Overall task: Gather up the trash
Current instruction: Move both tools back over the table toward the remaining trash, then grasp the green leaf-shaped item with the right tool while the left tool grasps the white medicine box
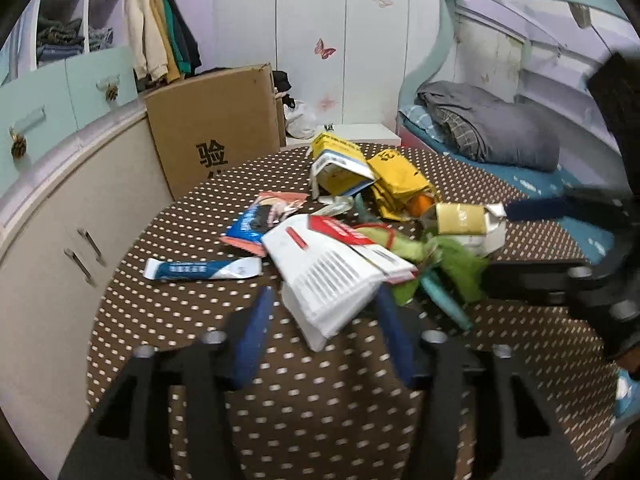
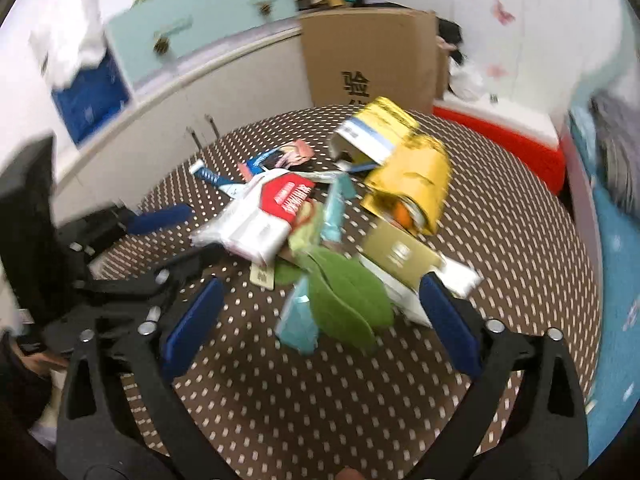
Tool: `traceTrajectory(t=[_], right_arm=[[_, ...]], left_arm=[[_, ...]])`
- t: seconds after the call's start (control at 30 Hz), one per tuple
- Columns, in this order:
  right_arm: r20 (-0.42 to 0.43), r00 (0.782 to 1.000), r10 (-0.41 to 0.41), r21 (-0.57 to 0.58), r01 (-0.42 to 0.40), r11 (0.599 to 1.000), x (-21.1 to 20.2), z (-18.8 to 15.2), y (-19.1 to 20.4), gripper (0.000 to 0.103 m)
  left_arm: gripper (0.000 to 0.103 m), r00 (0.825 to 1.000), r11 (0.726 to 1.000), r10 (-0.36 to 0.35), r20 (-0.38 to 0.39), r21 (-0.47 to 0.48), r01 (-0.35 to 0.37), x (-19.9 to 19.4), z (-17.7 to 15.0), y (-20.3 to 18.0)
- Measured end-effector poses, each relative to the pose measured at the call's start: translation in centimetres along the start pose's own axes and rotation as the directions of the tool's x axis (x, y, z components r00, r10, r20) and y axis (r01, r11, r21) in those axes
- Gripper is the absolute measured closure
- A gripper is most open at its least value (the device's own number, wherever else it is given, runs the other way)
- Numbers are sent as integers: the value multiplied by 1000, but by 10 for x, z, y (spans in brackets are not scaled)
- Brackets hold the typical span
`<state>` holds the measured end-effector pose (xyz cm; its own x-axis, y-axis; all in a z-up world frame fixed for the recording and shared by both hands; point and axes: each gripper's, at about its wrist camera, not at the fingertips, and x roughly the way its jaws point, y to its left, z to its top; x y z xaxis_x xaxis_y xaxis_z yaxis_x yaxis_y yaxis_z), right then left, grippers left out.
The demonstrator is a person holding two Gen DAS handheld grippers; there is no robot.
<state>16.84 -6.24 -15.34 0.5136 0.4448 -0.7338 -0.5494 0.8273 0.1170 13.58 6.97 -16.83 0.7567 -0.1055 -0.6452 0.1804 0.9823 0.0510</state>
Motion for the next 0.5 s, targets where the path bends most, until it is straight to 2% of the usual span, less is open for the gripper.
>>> traceTrajectory(t=[0.03, 0.1, 0.17, 0.23, 0.27, 0.3, 0.33, 0.4, 0.5], right_arm=[[-11, 1000, -4, -17, 4, 1000, 6, 3, 2, 28], [-31, 1000, 5, -20, -6, 1000, 19, 9, 3, 37], [-63, 997, -53, -58, 49, 997, 32, 12, 4, 39], [-90, 994, -58, -65, 52, 997, 39, 13, 1, 43], [-93, 995, -38, -58, 33, 998, 40, 13, -1, 51], [-99, 995, -27, -47, 22, 999, 42, 14, -4, 71], [-112, 994, -4, -17, 3, 1000, 44, 14, -8, 83], [-113, 993, 27, 20, -25, 999, 41, 9, -11, 88], [-102, 993, 52, 62, -46, 997, 25, 0, -10, 89]], left_arm=[[28, 1000, 1000, -9, 6, 2, 9, -2, 0, 2], [24, 999, 999, -53, 10, 3, 53, -5, 0, 7], [16, 993, 992, -117, 19, -40, 118, -7, 3, 16], [16, 991, 989, -132, 7, -67, 132, -4, 6, 24], [16, 992, 989, -129, 4, -75, 129, -2, 9, 28], [16, 992, 988, -128, 0, -81, 128, 0, 10, 29], [16, 991, 987, -133, -15, -90, 131, 3, 12, 30], [16, 988, 985, -146, -40, -101, 141, 10, 15, 28], [16, 989, 986, -133, -70, -110, 125, 18, 18, 19]])
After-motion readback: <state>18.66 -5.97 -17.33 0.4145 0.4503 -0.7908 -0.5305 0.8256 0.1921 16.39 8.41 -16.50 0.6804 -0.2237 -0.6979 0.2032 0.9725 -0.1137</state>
